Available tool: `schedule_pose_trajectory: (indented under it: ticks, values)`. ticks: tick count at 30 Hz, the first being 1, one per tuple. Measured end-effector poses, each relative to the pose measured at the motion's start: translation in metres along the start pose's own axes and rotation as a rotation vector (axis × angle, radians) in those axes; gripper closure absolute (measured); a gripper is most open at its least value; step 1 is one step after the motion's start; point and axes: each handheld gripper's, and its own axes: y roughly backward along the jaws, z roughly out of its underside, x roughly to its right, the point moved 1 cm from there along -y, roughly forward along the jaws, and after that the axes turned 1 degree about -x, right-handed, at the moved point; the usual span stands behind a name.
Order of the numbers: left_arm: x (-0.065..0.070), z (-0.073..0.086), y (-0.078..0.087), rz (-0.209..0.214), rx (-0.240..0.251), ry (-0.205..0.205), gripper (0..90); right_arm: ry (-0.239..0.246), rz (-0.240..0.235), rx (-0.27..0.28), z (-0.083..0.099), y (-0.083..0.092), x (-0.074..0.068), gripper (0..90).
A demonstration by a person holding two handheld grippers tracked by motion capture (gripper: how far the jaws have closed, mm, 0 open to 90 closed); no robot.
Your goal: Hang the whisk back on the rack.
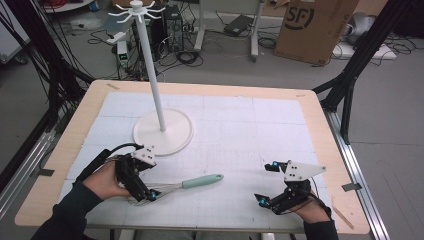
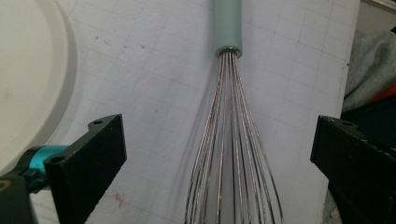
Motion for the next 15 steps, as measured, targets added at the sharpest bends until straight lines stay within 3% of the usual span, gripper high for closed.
schedule_pose_trajectory:
  ticks: [15]
  values:
    - [0.009, -0.035, -0.027, 0.0, -0.128, -0.043, 4.0, 0.003, -0.003, -0.019, 0.001, -0.003, 0.0, 0.5]
